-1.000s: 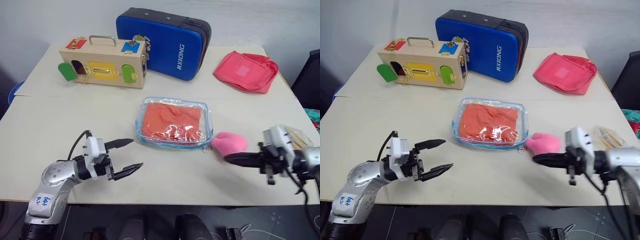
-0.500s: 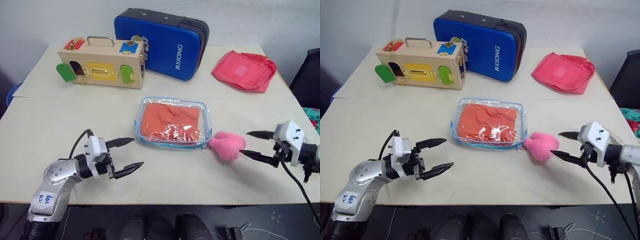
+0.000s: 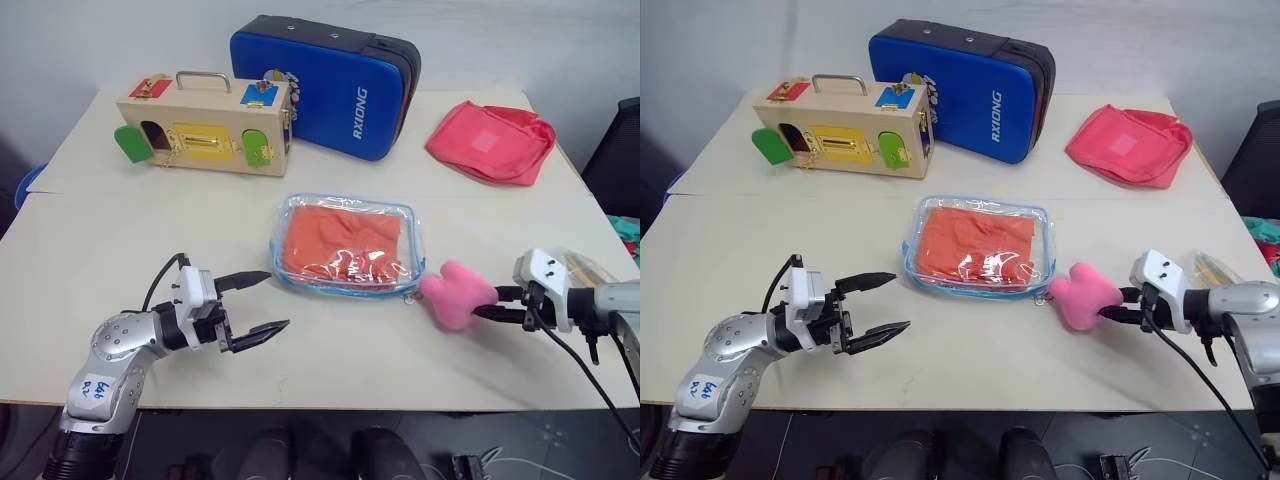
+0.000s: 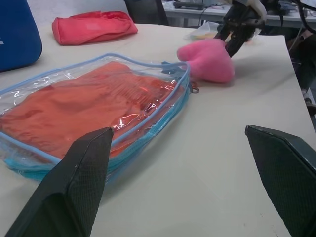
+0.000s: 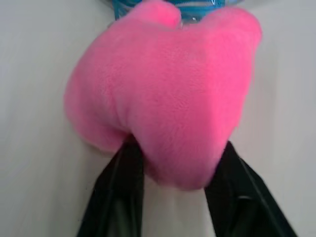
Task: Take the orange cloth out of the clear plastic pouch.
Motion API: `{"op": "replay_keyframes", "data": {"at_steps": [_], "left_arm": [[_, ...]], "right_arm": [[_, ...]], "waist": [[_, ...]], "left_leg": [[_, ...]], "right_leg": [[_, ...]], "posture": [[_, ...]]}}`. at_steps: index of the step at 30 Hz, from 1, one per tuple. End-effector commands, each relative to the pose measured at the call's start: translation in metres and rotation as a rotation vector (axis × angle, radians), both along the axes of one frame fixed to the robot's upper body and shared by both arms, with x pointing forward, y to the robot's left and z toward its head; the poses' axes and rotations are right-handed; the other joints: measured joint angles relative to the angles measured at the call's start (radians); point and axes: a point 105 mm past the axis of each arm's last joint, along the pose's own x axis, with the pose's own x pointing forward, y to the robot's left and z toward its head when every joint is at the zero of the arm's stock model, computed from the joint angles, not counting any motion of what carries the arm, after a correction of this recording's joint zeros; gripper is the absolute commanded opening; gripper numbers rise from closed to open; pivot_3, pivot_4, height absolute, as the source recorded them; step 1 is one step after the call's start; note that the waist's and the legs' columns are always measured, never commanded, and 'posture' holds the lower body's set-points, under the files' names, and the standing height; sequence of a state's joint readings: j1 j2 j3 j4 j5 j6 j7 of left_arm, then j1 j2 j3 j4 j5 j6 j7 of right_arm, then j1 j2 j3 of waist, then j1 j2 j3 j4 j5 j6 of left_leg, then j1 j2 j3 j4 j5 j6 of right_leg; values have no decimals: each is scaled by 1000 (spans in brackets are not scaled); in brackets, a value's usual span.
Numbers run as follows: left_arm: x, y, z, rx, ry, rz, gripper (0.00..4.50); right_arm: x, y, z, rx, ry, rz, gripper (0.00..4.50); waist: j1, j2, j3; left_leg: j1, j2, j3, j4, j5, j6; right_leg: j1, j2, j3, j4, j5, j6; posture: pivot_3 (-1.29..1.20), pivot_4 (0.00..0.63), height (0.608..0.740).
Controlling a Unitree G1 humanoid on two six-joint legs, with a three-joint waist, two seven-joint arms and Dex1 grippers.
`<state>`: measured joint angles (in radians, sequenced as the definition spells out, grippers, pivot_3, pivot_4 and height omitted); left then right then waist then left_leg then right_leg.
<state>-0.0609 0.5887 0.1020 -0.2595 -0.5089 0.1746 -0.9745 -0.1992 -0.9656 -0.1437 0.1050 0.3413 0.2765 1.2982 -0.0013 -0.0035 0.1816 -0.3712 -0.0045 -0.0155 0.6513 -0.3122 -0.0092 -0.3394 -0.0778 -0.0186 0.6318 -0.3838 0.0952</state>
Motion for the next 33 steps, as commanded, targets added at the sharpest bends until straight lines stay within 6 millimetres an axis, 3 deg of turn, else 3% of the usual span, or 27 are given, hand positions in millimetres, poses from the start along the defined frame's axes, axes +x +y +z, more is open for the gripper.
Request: {"op": "replay_keyframes", "data": {"at_steps": [1, 2, 5, 10, 14, 17, 21, 24, 28, 31, 33], "left_arm": [[-5, 2, 2, -6, -20, 11, 4500], [-5, 2, 2, -6, -18, 12, 4500], [-6, 0, 1, -5, -16, 10, 4500], [-4, -9, 1, 13, -29, -29, 4500], [1, -23, -1, 41, -44, -89, 4500], [11, -50, -1, 43, -66, -162, 4500], [15, -85, -5, 46, -80, -283, 4500], [15, -113, -14, 59, -83, -380, 4500], [17, -135, -42, 157, -23, -435, 4500], [28, -139, -53, 159, 3, -369, 3931], [31, -137, -60, 177, 24, -340, 3307]], "right_arm": [[-18, 20, 39, 127, -70, 129, 365], [-21, 23, 41, 136, -63, 139, 93], [-29, 51, 41, 157, -24, 184, 15], [-22, 89, 13, 152, 8, 190, 15], [-12, 107, -11, 135, -4, 183, 1217], [-8, 114, -31, 77, -37, 202, 2299], [-10, 120, -30, 73, -42, 220, 3581], [-11, 112, -29, 40, -27, 201, 4446], [-19, 104, -23, 29, -7, 195, 4446], [-37, 95, -5, 84, -6, 222, 4500], [-46, 80, 6, 108, -15, 208, 4500]], "waist": [[1, 0, 0], [0, 0, 0], [0, 0, 0], [0, -1, 0], [3, -1, 0], [7, -1, 0], [4, -1, 0], [0, -1, 0], [4, -1, 0], [10, -1, 0], [19, -1, 0]], "left_leg": [[0, 0, 0, 0, 0, 0], [0, 0, 0, 0, 0, 0], [0, 0, 0, 1, 0, 0], [0, 0, -1, 1, 0, 0], [-1, -1, -1, 1, 0, 0], [-2, -1, -1, 2, 0, 0], [-3, -2, -1, 4, 0, 0], [-3, -1, -1, 5, 0, 0], [-3, -1, -1, 7, 0, 0], [-3, -1, -1, 7, 0, 0], [-4, -1, -1, 8, 0, 0]], "right_leg": [[0, 0, 0, 0, 0, 0], [0, 0, 0, 0, 0, 0], [1, 0, 0, 0, 0, 0], [0, 0, 0, 1, 0, 0], [-1, -1, 0, 0, 0, 0], [-1, -1, -1, 0, 0, 0], [-1, 0, -1, 3, 0, 0], [-2, 0, -1, 4, 0, 0], [-1, 1, -2, 5, 0, 0], [-2, 0, -2, 5, 0, 0], [-2, 0, -2, 5, 0, 0]], "posture": [[0, 150, 740], [0, 150, 740], [0, 150, 740], [0, 150, 740], [0, 150, 740], [0, 150, 740], [0, 150, 740], [0, 150, 740], [0, 150, 740], [0, 150, 740], [0, 150, 740]]}}
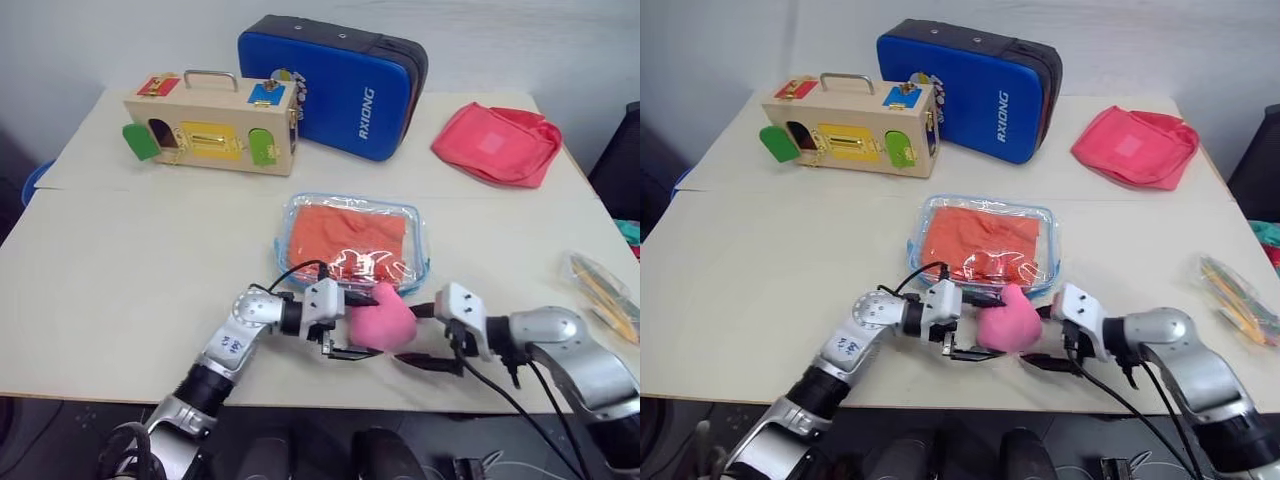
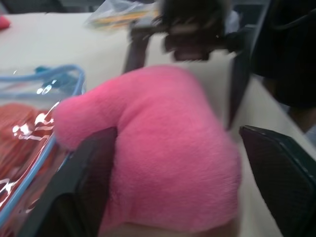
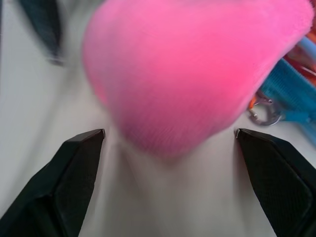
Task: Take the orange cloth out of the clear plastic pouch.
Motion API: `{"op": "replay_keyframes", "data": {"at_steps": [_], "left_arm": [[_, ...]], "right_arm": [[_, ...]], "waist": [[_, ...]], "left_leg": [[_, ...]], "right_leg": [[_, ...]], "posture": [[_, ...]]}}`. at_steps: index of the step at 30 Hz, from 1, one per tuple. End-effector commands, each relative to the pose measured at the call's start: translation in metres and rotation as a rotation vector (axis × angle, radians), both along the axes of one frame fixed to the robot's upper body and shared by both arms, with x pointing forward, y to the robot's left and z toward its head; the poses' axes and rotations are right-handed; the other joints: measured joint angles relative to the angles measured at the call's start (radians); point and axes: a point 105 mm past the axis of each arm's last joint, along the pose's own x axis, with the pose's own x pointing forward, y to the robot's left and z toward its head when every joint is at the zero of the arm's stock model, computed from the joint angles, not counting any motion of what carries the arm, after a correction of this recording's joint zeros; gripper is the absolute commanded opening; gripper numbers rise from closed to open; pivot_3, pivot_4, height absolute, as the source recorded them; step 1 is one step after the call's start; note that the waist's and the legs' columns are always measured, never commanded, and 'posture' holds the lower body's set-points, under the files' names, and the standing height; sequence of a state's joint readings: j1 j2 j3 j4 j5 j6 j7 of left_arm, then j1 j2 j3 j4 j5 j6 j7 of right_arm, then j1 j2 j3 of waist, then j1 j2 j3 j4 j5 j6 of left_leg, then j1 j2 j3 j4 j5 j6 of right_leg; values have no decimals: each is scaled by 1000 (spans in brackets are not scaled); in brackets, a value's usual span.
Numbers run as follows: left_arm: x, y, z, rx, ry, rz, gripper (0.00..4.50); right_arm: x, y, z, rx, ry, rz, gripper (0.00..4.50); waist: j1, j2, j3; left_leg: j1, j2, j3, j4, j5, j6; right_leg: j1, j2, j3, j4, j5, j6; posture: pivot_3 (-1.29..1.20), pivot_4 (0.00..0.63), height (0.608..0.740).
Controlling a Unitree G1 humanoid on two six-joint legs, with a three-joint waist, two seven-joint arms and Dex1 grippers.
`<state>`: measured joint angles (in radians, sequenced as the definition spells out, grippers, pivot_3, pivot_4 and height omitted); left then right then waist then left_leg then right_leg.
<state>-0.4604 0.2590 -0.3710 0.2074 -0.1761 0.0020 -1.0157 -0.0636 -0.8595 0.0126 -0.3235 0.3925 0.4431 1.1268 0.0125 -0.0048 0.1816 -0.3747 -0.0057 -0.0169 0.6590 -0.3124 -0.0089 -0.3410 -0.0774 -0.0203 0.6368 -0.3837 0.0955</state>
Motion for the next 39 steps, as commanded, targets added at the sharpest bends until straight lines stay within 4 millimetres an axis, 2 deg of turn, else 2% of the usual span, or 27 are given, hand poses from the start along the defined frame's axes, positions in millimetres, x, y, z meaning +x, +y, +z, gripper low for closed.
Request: {"op": "replay_keyframes", "data": {"at_steps": [1, 4, 6, 9, 11, 12, 16, 19, 24, 30, 31, 34, 39], "left_arm": [[6, 5, -13, 55, -2, 56, 2961], [9, 14, -20, 83, 4, 104, 2121], [8, 17, -24, 92, 17, 111, 1544], [4, 17, -27, 90, 31, 113, 755], [2, 16, -26, 81, 41, 114, 268], [1, 15, -26, 81, 45, 113, 163], [-2, 15, -25, 85, 66, 117, 131], [-4, 17, -25, 92, 75, 128, 131], [-5, 25, -25, 104, 83, 149, 131], [-6, 33, -19, 73, 82, 171, 131], [-6, 35, -17, 65, 89, 176, 131], [-2, 47, -11, 33, 111, 232, 131], [16, 93, 1, -37, 170, 472, 131]], "right_arm": [[-13, -22, 35, 54, -82, 5, 4500], [-3, -60, 46, -7, -236, -68, 4500], [8, -75, 47, -73, -324, -77, 4500], [35, -78, 45, -116, -440, -60, 4500], [50, -72, 41, -144, -481, -15, 4500], [60, -66, 39, -153, -508, 8, 4500], [92, -43, 31, -223, -553, 83, 4500], [108, -30, 26, -266, -560, 124, 3929], [116, -18, 34, -257, -584, 162, 2269], [118, -18, 32, -251, -586, 148, 159], [118, -18, 32, -245, -584, 140, 0], [118, -20, 33, -239, -596, 135, 0], [112, -24, 37, -244, -628, 161, 0]], "waist": [[9, 0, 0], [11, -1, 0], [6, -1, 0], [-10, 0, -1], [-16, 0, -1], [-16, 0, -1], [-15, 0, -1], [-12, 0, -1], [-15, 0, -1], [-20, 1, -1], [-20, 1, -1], [-20, 1, -1], [-27, 0, -1]], "left_leg": [[0, 0, 0, 1, 0, 0], [2, 0, 0, 2, 0, 1], [5, 0, 1, 2, 0, 1], [6, 0, 1, 2, 0, 1], [6, 1, 1, 1, 0, 0], [7, 1, 1, 1, 0, 0], [5, 1, 1, 2, 0, 0], [3, 1, 1, 3, 0, 0], [2, 1, 0, 2, 0, 0], [3, 2, 1, 2, 0, 0], [3, 2, 1, 2, 0, 0], [3, 2, 1, 2, 0, 0], [3, 2, 1, 1, 0, 0]], "right_leg": [[1, 0, 0, 0, 0, 0], [3, 0, 0, 0, 0, 1], [5, 0, 1, 0, 0, 1], [6, 0, 2, 1, 0, 1], [6, 1, 1, 1, 0, 1], [5, 1, 1, 1, 0, 1], [3, 1, 2, 2, 0, 1], [2, 0, 2, 2, 0, 1], [2, 0, 1, 1, 0, 1], [2, 1, 1, 2, 0, 1], [2, 1, 1, 2, 0, 1], [2, 1, 2, 1, 0, 1], [1, 1, 2, 2, 0, 1]], "posture": [[0, 150, 740], [0, 150, 740], [0, 150, 740], [0, 150, 740], [0, 150, 740], [0, 150, 740], [0, 150, 740], [0, 150, 740], [0, 150, 740], [0, 150, 740], [0, 150, 740], [0, 150, 740], [0, 150, 740]]}}
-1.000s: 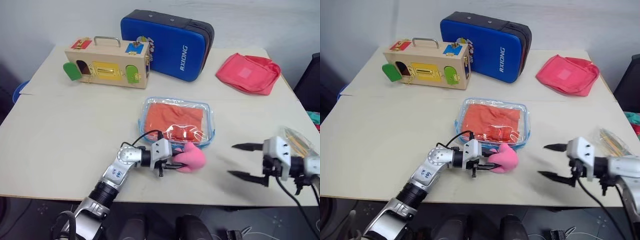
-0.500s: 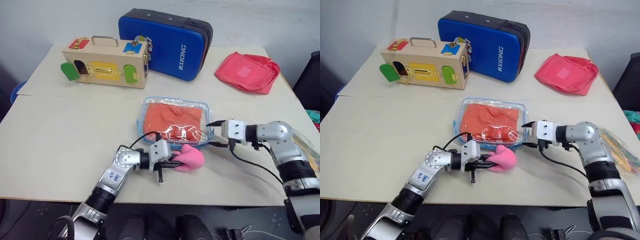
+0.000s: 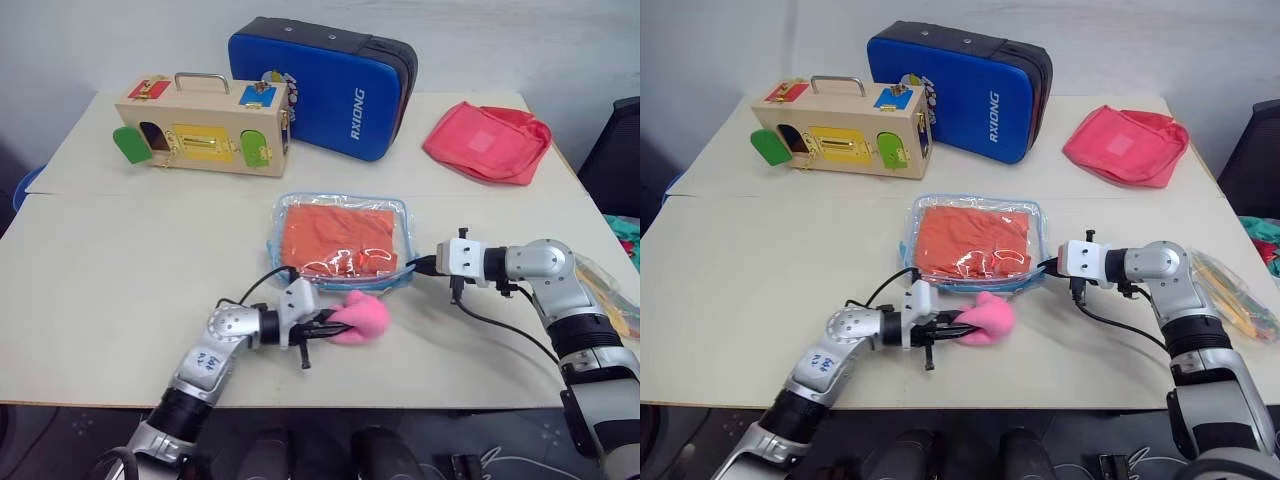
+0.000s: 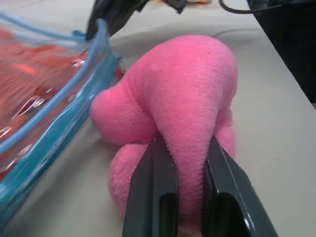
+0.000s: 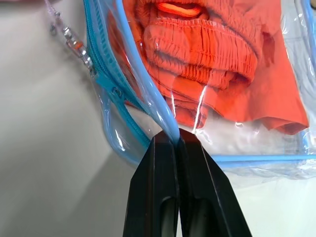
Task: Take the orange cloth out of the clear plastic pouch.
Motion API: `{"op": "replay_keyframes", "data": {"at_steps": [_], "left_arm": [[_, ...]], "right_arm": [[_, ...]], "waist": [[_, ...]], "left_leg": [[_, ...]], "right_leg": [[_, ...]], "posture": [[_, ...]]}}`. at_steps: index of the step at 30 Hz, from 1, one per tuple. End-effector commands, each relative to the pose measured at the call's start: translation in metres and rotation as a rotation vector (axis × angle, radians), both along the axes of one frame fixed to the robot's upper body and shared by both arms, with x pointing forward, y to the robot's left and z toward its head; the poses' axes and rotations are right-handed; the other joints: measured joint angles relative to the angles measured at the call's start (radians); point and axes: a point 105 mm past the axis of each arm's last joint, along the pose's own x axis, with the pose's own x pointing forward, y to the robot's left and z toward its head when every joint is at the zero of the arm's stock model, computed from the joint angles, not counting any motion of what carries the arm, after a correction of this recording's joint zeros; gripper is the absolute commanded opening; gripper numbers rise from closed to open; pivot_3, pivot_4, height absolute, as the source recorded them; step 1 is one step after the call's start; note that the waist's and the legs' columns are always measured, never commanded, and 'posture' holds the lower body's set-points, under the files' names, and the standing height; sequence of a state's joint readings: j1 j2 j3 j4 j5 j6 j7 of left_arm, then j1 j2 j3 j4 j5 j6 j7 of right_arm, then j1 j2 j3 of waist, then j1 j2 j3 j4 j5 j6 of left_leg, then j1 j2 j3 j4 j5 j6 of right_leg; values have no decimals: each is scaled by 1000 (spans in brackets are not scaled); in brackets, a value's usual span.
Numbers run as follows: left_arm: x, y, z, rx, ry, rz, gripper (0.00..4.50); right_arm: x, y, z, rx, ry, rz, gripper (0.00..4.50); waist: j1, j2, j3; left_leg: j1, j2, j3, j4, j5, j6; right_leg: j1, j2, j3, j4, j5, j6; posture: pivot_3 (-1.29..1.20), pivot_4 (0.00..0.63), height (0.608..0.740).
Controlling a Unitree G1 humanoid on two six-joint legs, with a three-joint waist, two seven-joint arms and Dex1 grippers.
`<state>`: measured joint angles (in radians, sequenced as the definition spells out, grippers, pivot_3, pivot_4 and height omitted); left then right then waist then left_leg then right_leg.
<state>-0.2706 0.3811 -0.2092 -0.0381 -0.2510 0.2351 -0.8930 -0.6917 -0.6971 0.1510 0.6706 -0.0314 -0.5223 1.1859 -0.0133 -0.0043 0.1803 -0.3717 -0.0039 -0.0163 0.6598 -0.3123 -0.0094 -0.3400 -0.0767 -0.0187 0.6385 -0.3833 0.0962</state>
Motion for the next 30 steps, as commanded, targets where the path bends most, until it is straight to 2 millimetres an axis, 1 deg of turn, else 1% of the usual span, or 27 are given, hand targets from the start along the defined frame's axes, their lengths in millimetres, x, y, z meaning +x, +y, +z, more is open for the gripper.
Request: {"op": "replay_keyframes", "data": {"at_steps": [1, 2, 4, 6, 11, 16, 18, 19, 23, 25, 26, 27, 29, 30], "left_arm": [[20, 49, 3, -33, 73, 260, 131], [23, 59, 3, -44, 94, 313, 131], [28, 92, -1, -66, 166, 456, 131], [31, 118, -2, -108, 230, 570, 131], [44, 165, -4, -220, 300, 849, 131], [57, 206, 4, -455, 320, 1116, 131], [57, 214, 6, -487, 310, 1163, 131], [57, 215, 7, -482, 296, 1162, 131], [55, 207, 14, -456, 259, 1097, 131], [53, 204, 21, -404, 201, 1061, 841], [52, 202, 25, -356, 179, 1026, 1073], [50, 201, 27, -306, 152, 992, 1371], [43, 195, 36, -157, 57, 866, 1959], [39, 195, 39, -93, 17, 825, 2389]], "right_arm": [[-3, -8, 14, 9, -59, 6, 0], [-4, -9, 14, 9, -63, 7, 0], [-5, -11, 14, 9, -74, 11, 0], [-7, -10, 13, 8, -84, 24, 0], [-13, -6, 11, 19, -86, 64, 0], [-18, -2, 10, 34, -79, 100, 0], [-21, -1, 10, 42, -70, 116, 0], [-22, -1, 10, 55, -64, 119, 0], [-27, 4, 9, 111, -26, 135, 0], [-33, 10, 14, 212, 32, 141, 0], [-36, 12, 18, 285, 80, 126, 0], [-39, 13, 20, 334, 121, 122, 220], [-47, 11, 26, 371, 130, 118, 671], [-51, 8, 27, 376, 139, 110, 1091]], "waist": [[-1, 0, 0], [-1, 0, 0], [-2, 0, 0], [-5, 0, 0], [-14, 0, 0], [-16, 0, 0], [-16, 0, 0], [-16, 0, 0], [-16, 0, 0], [-15, 0, 0], [-15, 0, 0], [-15, 0, 0], [-13, 0, 0], [-12, 0, 0]], "left_leg": [[0, 0, 0, 0, 0, 0], [0, 0, 0, 0, 0, 0], [0, 0, 0, 0, 0, 0], [0, 0, 0, 0, 0, 0], [1, 0, 0, 0, 0, 0], [2, 0, 0, 0, 1, -1], [2, 0, 0, 0, 1, -1], [2, 0, 0, 0, 1, -1], [2, 0, 1, 0, 0, -2], [2, 0, 0, 0, 0, -2], [2, 0, 0, 0, 0, -2], [2, 0, 0, 0, 0, -2], [1, 0, 0, -1, 0, -2], [1, 0, 0, -1, 0, -2]], "right_leg": [[0, 0, 0, 0, 0, 0], [0, 0, 0, 0, 0, 0], [0, -1, 0, 0, 0, 0], [0, -1, 0, 0, 0, 0], [0, -1, 0, 0, 0, 0], [0, 0, 0, 3, 0, 0], [0, -1, -1, 3, 0, 0], [0, -1, -1, 3, 0, 0], [0, -1, -1, 3, 0, 0], [0, -1, -1, 3, 0, 0], [0, 0, -1, 3, 0, 0], [-1, 0, -1, 3, 0, 0], [-1, -1, -1, 3, 0, 0], [-1, -1, -1, 3, 0, 0]], "posture": [[0, 150, 740], [0, 150, 740], [0, 150, 740], [0, 150, 740], [0, 150, 740], [0, 150, 740], [0, 150, 740], [0, 150, 740], [0, 150, 740], [0, 150, 740], [0, 150, 740], [0, 150, 740], [0, 150, 740], [0, 150, 740]]}}
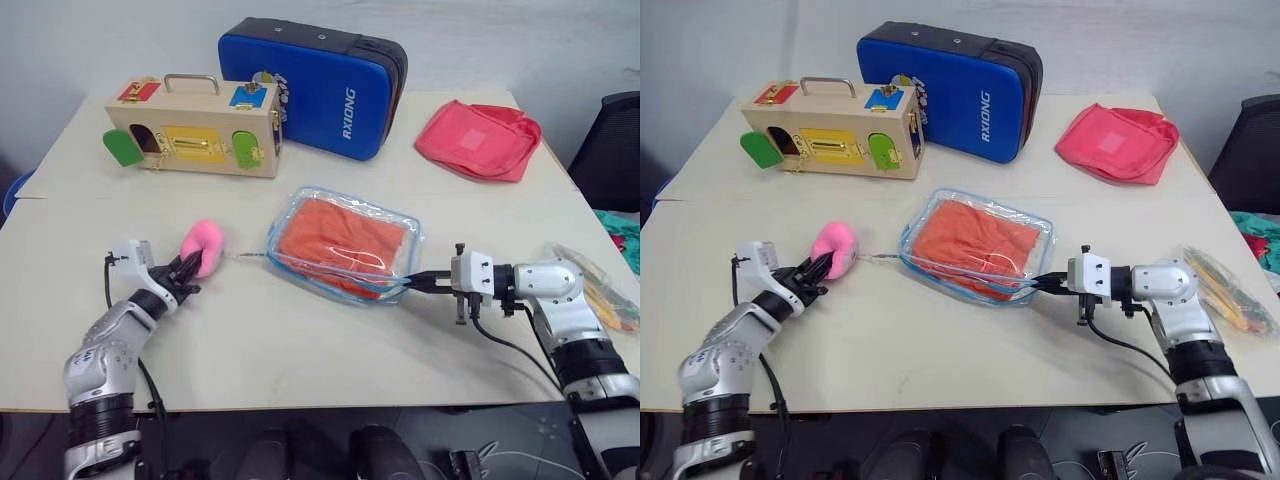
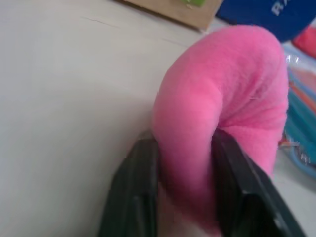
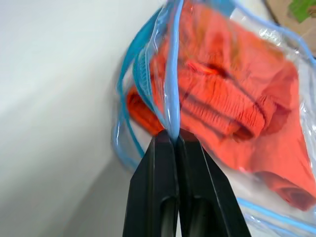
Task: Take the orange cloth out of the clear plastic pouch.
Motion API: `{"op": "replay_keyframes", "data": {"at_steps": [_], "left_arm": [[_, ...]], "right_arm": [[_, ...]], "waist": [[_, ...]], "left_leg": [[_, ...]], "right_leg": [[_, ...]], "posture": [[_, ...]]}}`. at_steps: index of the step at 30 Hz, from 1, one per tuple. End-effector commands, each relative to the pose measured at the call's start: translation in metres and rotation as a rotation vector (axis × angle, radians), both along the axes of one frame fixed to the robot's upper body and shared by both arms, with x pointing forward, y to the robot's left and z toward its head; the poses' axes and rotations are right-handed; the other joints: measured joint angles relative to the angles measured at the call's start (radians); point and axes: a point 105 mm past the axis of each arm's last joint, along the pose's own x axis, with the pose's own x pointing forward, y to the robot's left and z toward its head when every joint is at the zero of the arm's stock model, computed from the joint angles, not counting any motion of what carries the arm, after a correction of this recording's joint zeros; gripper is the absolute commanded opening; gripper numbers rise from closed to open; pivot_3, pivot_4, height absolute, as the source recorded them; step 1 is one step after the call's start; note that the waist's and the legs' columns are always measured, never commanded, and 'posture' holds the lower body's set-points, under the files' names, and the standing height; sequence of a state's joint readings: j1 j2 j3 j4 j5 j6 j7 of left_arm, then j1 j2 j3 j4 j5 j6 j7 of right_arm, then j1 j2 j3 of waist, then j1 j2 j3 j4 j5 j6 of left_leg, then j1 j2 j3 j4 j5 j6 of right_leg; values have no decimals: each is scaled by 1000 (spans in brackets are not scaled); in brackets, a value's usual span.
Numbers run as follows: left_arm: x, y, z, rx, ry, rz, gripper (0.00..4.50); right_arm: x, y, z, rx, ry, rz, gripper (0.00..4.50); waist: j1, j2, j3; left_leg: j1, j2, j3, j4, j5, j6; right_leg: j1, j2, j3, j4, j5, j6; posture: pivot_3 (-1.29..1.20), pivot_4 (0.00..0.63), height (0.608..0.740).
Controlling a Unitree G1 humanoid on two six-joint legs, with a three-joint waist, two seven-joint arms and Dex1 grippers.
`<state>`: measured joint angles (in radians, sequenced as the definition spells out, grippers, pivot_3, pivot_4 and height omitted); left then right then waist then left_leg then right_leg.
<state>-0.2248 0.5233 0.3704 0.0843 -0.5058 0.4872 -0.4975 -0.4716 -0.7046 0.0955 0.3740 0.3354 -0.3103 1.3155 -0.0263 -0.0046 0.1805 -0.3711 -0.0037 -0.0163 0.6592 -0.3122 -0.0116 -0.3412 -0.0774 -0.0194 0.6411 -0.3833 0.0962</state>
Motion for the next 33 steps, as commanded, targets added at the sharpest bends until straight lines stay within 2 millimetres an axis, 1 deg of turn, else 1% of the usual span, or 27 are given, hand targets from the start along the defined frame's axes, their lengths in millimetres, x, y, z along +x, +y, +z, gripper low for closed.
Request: {"op": "replay_keyframes", "data": {"at_steps": [1, 3, 5, 7, 8, 10, 11, 13, 15, 17, 18, 20, 21, 23, 25, 28, 30, 33], "left_arm": [[-10, -1, 16, 206, -71, -130, 2633], [-15, 6, 29, 238, -120, -154, 3271], [-25, 9, 41, 366, -180, -264, 3851], [-32, 9, 51, 469, -233, -365, 3863], [-32, 9, 58, 569, -264, -425, 4081], [-30, 4, 66, 690, -300, -516, 4403], [-29, -6, 71, 718, -331, -583, 4456], [-28, -43, 70, 750, -389, -789, 4456], [-24, -76, 62, 794, -431, -952, 4456], [-13, -100, 48, 846, -449, -1043, 4456], [-10, -108, 44, 872, -460, -1068, 4456], [6, -129, 36, 893, -473, -1081, 4456], [13, -139, 32, 905, -476, -1087, 4456], [20, -150, 28, 933, -493, -1092, 4456], [26, -155, 27, 954, -514, -1087, 4456], [41, -167, 32, 952, -550, -1014, 4456], [45, -170, 34, 933, -558, -998, 4456], [49, -168, 37, 892, -553, -960, 4456]], "right_arm": [[-11, -7, 23, 61, -19, -14, 1340], [-20, -13, 23, 75, 23, -29, 2044], [-36, -24, 28, 125, 102, -61, 2730], [-52, -29, 31, 144, 148, -77, 3396], [-62, -29, 35, 172, 165, -93, 3753], [-74, -26, 39, 209, 186, -114, 4362], [-81, -23, 39, 220, 201, -118, 4437], [-91, -16, 35, 239, 218, -127, 4437], [-97, -10, 31, 252, 228, -141, 4437], [-100, -6, 25, 250, 234, -152, 4437], [-102, -4, 23, 248, 236, -155, 4437], [-104, -2, 19, 243, 234, -161, 4437], [-105, -1, 18, 242, 230, -164, 4437], [-105, 0, 18, 243, 225, -168, 4437], [-106, 1, 18, 244, 224, -172, 4437], [-107, 0, 19, 247, 213, -199, 4437], [-108, 0, 18, 245, 211, -208, 4437], [-111, -1, 18, 249, 208, -228, 4437]], "waist": [[1, 0, 0], [8, 0, 0], [20, 0, 0], [29, 0, 0], [33, 1, 1], [35, 1, 1], [36, 1, 1], [41, 2, 1], [48, 2, 1], [50, 1, 1], [50, 1, 1], [46, 0, 2], [47, -2, 3], [47, -3, 3], [40, -3, 3], [40, -4, 4], [46, -5, 5], [48, -5, 5]], "left_leg": [[0, 0, 0, 0, 0, 0], [0, 0, 0, -1, 0, 0], [0, -1, -1, -2, -1, 1], [-2, -1, -1, -4, -1, 0], [-2, 0, -1, -6, -1, 0], [-2, 0, -1, -7, -1, 0], [-1, 0, -1, -8, -1, 0], [-1, -1, -1, -8, -1, 1], [-1, -1, 0, -8, 0, 1], [-1, -2, 0, -7, 0, 2], [-1, -2, 1, -7, 0, 2], [-3, -2, 1, -6, 0, 3], [-3, -2, 2, -7, 0, 3], [-4, -2, 3, -4, 0, 3], [-4, -2, 4, -3, 0, 3], [-4, -2, 3, -2, 0, 3], [-4, -2, 2, 0, 0, 3], [-4, -2, 2, 0, 0, 3]], "right_leg": [[0, 0, 0, -1, 0, 0], [1, -1, 0, -3, 0, 0], [1, -2, 0, -4, 0, 0], [-1, -2, 0, -6, 0, -1], [0, -2, 0, -9, 0, -1], [0, -2, -1, -11, 0, -1], [0, -2, -2, -12, 0, -2], [1, -2, -1, -12, 0, -2], [2, -2, -1, -12, 1, -1], [2, -1, -1, -11, 1, -1], [2, -1, -1, -11, 1, 0], [0, 0, -1, -10, 1, 0], [-1, 0, 0, -5, 1, 0], [-3, 1, -1, -3, 1, 0], [-4, 1, -1, 0, 1, 0], [-4, 1, -2, 1, 1, 0], [-3, 1, -1, 1, 1, 0], [-3, 0, -1, 1, 1, 0]], "posture": [[0, 150, 740], [0, 150, 740], [0, 150, 740], [0, 150, 740], [0, 150, 740], [0, 150, 740], [0, 150, 740], [0, 150, 740], [0, 150, 740], [0, 150, 740], [0, 150, 740], [0, 150, 740], [0, 150, 740], [0, 150, 740], [0, 150, 740], [0, 150, 740], [0, 150, 740], [0, 150, 740]]}}
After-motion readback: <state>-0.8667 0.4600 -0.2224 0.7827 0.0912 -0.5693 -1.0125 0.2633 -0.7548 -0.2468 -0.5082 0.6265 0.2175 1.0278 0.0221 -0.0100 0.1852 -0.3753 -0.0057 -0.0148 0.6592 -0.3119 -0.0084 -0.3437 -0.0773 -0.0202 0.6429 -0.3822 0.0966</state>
